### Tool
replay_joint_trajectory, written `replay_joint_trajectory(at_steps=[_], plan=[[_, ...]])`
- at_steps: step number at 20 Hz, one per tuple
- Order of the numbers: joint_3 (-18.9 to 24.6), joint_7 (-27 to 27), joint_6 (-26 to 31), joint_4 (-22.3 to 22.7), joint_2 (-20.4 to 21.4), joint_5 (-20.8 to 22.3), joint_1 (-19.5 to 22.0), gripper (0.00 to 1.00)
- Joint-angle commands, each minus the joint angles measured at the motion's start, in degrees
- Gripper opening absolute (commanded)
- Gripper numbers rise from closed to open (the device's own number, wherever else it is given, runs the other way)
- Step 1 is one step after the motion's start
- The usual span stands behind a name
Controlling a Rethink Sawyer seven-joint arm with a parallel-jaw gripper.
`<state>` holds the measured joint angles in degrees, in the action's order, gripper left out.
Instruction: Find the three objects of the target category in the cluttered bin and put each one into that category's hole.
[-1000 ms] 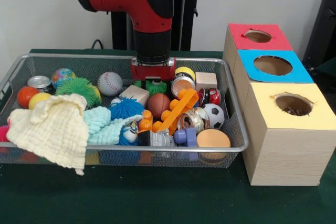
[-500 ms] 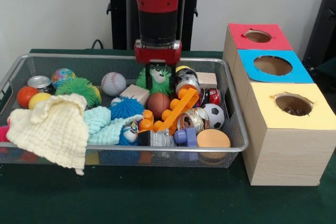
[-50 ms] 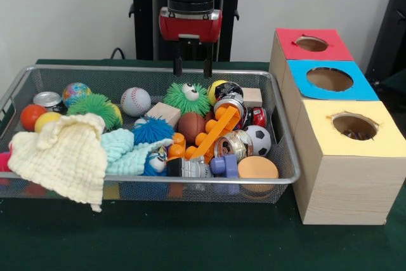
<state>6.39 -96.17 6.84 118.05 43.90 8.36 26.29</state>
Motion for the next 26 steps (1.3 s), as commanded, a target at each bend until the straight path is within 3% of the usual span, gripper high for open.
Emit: replay_joint_trajectory(at_steps=[1, 4, 6, 12, 14, 18, 23, 26], plan=[[8.16, -9.85, -2.10, -0.61, -3.11, -2.77, 3.22, 1.00], [7.63, -9.98, -3.00, -0.57, -3.68, -2.52, 3.11, 1.00], [6.05, -9.22, -2.39, -1.91, -4.34, -1.97, 2.23, 1.00], [8.20, -5.94, -0.96, -5.36, -5.33, -0.71, 4.15, 1.00], [6.52, -5.10, -0.80, -7.66, -5.18, -0.06, 2.88, 1.00], [6.54, -3.46, 3.40, -12.00, -7.53, -1.06, 3.32, 1.00], [6.19, -4.28, 8.12, -13.71, -7.87, -3.25, 3.93, 1.00], [5.21, -2.81, 12.77, -17.76, -8.81, -3.31, 3.34, 1.00]])
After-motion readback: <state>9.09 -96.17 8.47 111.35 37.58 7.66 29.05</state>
